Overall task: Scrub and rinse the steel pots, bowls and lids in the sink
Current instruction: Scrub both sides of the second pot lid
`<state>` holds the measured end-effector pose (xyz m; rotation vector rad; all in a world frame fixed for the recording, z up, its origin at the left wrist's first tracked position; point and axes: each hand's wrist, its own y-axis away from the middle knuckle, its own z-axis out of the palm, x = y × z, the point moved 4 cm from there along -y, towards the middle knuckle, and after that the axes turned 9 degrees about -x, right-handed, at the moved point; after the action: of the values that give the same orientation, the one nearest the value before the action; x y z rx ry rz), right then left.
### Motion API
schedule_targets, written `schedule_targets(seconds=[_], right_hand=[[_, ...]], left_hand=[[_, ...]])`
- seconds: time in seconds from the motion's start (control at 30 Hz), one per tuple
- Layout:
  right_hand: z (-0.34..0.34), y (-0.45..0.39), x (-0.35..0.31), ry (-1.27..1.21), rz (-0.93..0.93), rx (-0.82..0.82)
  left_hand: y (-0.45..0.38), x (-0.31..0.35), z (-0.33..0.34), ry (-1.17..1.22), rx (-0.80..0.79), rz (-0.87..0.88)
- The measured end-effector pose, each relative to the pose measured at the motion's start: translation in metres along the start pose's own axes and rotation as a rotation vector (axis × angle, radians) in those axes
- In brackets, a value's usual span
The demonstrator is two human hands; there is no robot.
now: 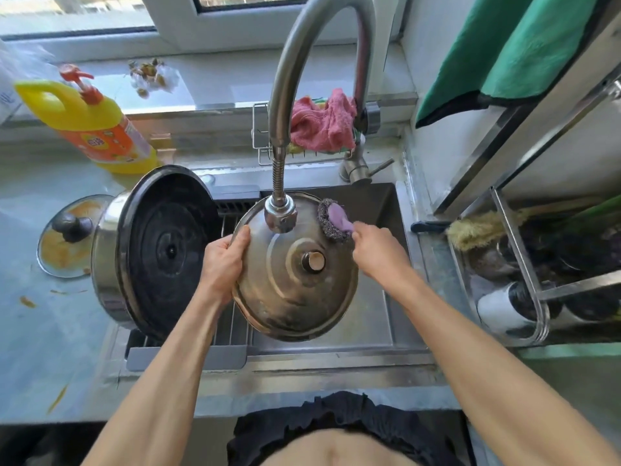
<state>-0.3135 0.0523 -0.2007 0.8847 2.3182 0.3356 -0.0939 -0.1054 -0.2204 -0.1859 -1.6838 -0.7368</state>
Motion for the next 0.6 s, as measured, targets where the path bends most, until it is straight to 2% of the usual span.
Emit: schedule_targets(seconds=[0.1,0.23,0.37,0.47,0.6], right_hand=[[0.019,0.016,0.0,-0.02,-0.069,-0.045],[0.014,0.005,0.018,-0.058,0.064,0.02],[0.021,0.016,0.004,-0.035,-0.033,-0.006],[0.016,0.007,0.027,-0.069,0.105,-0.012],[0.042,0.028,0.006,-0.086,-0.021,-0.047]], left_hand=[[-0.002,-0.002,-0.009,0.005,0.05,-0.019],[-0.001,-0.006,-0.01,0.102,0.097,-0.038],[0.0,-0.013,-0.013,0.178,0.112,-0.067],[0.004,-0.015,-0.014,0.195,0.12,-0.057],[0.007,-0.012,-0.02,0.222,0.189,-0.023]])
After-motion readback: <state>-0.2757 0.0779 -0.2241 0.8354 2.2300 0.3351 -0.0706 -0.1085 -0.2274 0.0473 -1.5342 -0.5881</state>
